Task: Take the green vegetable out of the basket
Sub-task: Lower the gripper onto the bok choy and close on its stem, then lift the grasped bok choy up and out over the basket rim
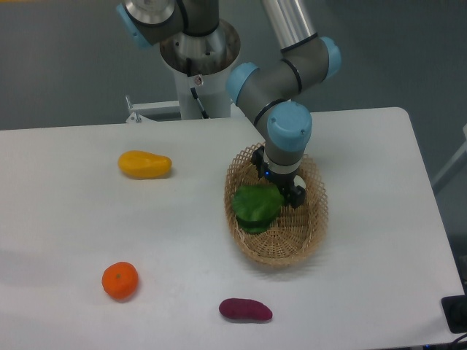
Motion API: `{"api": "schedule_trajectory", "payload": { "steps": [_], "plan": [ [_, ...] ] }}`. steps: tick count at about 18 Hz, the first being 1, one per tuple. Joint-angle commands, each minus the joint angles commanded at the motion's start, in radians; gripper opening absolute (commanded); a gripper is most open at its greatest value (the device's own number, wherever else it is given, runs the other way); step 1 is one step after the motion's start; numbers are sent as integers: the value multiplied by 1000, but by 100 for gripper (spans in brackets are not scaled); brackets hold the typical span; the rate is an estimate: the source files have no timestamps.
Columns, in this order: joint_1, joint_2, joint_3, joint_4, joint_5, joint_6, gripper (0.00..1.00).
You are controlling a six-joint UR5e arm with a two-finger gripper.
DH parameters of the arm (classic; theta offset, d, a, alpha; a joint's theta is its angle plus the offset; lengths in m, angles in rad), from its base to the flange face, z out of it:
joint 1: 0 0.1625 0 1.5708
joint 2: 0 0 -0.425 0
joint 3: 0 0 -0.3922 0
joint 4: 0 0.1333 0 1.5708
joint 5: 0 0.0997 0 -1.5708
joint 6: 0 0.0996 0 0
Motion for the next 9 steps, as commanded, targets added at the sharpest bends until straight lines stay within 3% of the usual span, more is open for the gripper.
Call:
{"api": "schedule_trajectory", "payload": {
  "steps": [2,4,9],
  "plan": [
    [0,0,2,0,0,0,62],
    [0,0,8,0,0,0,51],
    [2,6,35,-11,3,0,51]
  ]
}}
